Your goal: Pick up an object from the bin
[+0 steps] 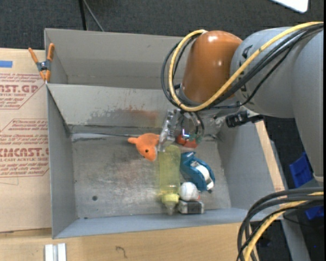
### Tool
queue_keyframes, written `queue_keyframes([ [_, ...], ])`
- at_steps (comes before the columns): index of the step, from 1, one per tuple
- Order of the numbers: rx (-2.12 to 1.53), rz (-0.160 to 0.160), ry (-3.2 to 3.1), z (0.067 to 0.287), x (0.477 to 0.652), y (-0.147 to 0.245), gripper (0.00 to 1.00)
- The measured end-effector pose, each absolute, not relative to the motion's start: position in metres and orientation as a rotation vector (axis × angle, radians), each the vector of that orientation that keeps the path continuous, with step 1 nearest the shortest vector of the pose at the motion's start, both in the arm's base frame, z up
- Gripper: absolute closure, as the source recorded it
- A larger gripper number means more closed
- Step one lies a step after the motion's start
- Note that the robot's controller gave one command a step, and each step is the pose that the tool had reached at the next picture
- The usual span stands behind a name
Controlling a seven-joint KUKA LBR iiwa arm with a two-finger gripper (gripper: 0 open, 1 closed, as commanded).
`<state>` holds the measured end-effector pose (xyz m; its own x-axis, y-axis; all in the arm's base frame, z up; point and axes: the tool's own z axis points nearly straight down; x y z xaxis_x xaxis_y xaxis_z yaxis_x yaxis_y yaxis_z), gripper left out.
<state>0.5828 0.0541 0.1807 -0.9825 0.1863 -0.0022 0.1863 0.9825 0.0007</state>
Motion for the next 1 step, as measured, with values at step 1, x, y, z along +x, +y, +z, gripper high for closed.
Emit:
queue_keyframes([
  [1,0.243,0.000,3.130,0.1884,0.5859,0.0559,1.00],
])
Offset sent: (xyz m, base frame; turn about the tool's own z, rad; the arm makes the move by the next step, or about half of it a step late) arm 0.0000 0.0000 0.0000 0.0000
